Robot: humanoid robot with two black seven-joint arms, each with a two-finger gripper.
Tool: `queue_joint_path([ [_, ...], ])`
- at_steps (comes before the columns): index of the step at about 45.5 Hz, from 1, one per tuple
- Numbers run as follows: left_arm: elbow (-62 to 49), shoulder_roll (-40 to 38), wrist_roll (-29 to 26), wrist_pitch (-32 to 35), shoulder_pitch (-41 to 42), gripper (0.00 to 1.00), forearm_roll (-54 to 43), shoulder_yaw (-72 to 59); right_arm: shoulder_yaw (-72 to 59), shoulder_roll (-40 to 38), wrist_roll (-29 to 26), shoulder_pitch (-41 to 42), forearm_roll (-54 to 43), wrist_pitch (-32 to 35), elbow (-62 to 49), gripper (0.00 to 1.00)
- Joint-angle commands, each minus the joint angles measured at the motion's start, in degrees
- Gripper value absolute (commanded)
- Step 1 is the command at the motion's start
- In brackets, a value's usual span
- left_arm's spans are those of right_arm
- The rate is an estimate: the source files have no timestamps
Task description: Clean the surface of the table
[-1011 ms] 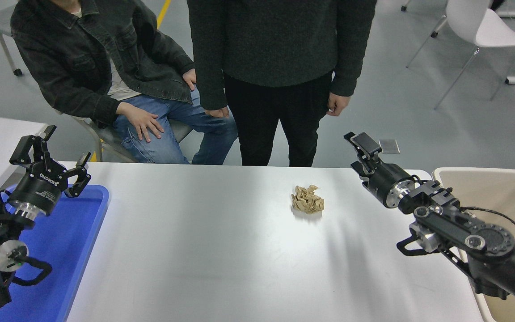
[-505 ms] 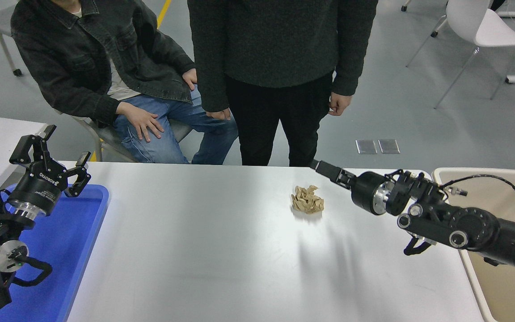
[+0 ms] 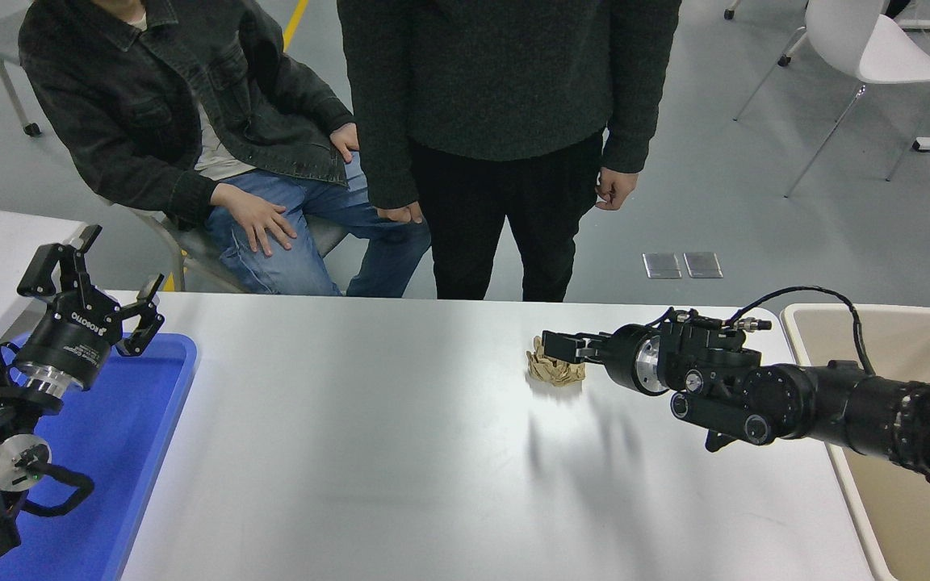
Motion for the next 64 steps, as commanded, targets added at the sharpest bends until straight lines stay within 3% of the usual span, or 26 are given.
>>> queue_joint_path([
  [1,0.0,0.0,0.0,0.0,0.0,1.0,0.0,0.0,-1.0,4.5,-0.6,-1.2,-0.5,1.6,-5.8,1.0],
  [13,0.0,0.0,0.0,0.0,0.0,1.0,0.0,0.0,-3.2,8.7,-0.6,-2.8,-0.5,2.7,-12.9,1.0],
  [30,0.0,0.0,0.0,0.0,0.0,1.0,0.0,0.0,-3.4,8.8,-0.6,-4.8,-0.5,3.0,-18.1,1.0],
  [64,0.0,0.0,0.0,0.0,0.0,1.0,0.0,0.0,-2.4,8.8,-0.6,-6.4,0.6,3.0,-16.7,0.98],
])
